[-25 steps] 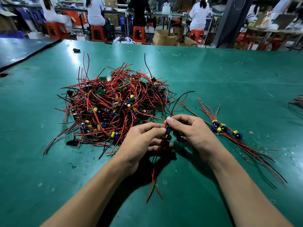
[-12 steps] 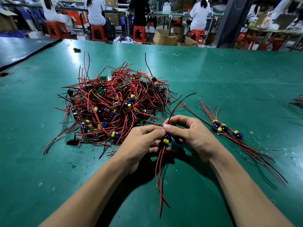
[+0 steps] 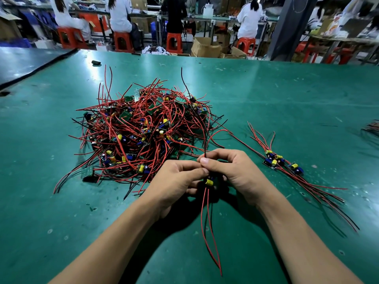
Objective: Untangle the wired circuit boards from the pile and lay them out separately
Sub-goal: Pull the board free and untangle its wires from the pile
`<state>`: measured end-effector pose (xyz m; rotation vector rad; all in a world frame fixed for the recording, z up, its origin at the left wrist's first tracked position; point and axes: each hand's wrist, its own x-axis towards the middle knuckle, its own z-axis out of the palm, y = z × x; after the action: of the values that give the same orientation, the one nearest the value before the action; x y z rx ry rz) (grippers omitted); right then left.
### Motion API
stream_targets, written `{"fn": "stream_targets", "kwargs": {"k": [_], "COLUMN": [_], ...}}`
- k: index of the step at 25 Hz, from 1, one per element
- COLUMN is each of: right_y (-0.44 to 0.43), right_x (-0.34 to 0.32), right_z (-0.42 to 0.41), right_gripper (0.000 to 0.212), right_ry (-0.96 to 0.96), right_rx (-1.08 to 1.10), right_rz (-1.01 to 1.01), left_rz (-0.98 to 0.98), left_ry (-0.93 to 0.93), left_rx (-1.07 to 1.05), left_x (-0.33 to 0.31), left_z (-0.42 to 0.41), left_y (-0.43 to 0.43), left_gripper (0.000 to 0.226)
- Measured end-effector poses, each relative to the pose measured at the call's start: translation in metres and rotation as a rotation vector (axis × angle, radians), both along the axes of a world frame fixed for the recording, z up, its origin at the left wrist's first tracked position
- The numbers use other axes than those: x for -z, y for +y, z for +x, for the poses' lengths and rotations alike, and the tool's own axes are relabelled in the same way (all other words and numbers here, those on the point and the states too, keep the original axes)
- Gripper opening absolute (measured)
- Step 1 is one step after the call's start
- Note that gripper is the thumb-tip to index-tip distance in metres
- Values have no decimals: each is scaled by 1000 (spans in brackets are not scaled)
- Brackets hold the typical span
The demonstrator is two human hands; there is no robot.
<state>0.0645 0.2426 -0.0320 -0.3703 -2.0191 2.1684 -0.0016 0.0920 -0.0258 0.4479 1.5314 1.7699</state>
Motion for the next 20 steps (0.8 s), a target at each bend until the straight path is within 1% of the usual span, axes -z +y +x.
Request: {"fn": "stream_targets", "kwargs": {"k": [2, 7, 10, 12, 17, 20], "right_y": [-4, -12, -3, 3, 8, 6], "right_x": [1, 6, 10, 10, 8, 5], "right_z": [-2, -8, -12, -15, -20, -22], "right_gripper": [9, 13, 14, 14, 6, 12], "right_ry": [2, 40, 79, 105, 149, 180], "right_rx": [59, 195, 361, 453, 566, 577], "right_rz": [-25, -85, 58, 98, 30, -79], "left_rz": [-24, -26, -41, -42, -62, -90], "left_ry": [5, -79, -91, -101, -61, -2], "left_rx": [-4, -21, 10, 28, 26, -6], "left_x": [0, -5, -7, -8, -8, -7], "left_z": [-2, -5, -3, -2, -1, -1], "left_y": [1, 1, 4, 6, 9, 10], "left_gripper": [13, 13, 13, 12, 12, 13]}}
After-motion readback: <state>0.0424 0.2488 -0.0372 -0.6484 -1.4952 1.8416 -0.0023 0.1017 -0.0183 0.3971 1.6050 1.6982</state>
